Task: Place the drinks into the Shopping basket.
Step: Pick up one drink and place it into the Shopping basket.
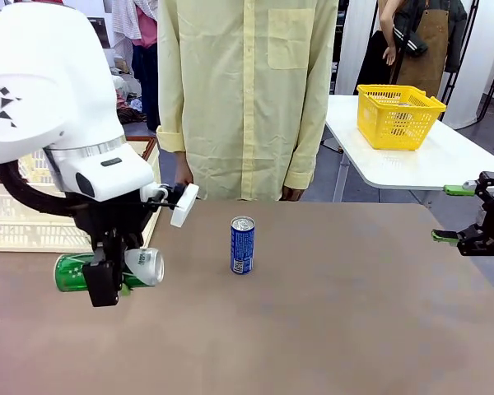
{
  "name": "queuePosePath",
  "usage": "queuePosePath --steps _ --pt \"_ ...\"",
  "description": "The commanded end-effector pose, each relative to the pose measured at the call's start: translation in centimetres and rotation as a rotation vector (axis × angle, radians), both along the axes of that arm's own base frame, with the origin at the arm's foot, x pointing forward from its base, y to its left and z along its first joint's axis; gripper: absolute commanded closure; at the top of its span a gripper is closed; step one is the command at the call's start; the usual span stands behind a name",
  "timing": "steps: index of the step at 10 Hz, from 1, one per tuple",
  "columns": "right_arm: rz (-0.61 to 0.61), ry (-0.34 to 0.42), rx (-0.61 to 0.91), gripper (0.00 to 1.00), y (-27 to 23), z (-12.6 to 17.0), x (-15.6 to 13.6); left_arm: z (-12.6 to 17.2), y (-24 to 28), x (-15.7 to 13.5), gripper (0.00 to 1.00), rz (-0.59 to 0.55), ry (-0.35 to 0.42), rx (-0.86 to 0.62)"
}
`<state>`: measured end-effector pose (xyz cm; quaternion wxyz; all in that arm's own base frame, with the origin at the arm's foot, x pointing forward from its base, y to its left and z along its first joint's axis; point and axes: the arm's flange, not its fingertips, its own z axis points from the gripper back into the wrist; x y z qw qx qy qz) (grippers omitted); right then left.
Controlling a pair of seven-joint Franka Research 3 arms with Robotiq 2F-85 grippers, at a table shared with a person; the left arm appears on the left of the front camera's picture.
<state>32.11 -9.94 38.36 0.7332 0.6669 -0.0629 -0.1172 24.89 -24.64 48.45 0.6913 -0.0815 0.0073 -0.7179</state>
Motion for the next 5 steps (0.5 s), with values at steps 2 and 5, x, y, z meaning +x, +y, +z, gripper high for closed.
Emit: queuePosePath --steps 2,5 --pt "-0.015 0.003 0.008 0.00 0.1 0.4 0.1 0.0 0.0 0.0 1.00 0.000 0.000 0.000" --pt "-0.015 0.003 0.008 0.00 0.1 0.4 0.1 7.0 6.4 10.3 1.00 0.143 -0.042 -0.028"
